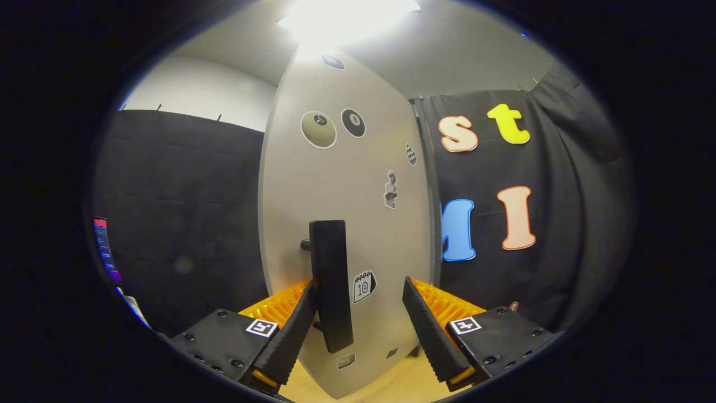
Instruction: Open the shoe cabinet door, grab the shoes and put them into the shoe cabinet, then close the shoe cabinet door.
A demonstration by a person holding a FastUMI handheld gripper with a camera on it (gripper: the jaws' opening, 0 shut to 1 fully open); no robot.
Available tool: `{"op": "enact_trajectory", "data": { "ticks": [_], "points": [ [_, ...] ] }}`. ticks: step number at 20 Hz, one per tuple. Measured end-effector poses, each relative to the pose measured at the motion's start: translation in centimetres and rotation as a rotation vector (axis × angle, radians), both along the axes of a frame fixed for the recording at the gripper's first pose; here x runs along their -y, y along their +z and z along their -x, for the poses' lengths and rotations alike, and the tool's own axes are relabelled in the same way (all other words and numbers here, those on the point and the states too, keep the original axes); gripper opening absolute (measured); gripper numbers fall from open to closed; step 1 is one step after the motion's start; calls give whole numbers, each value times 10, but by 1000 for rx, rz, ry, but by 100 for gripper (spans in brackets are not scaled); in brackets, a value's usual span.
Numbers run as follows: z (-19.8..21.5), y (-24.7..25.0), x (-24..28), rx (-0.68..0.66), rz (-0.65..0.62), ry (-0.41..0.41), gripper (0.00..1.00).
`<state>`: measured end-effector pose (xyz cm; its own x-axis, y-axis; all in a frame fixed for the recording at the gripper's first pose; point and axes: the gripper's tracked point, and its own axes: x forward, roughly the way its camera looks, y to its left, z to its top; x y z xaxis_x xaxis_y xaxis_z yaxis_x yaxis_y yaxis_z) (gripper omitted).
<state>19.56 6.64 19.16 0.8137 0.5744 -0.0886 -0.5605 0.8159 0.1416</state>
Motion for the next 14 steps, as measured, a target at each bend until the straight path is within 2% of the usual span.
{"op": "enact_trajectory", "data": {
  "ticks": [7,10,14],
  "points": [
    [-23,-2,-81,26,26,25,96],
    [-33,-7,-135,31,37,35,96],
    [-55,-24,-172,-16,40,-3,96]
  ]
}}
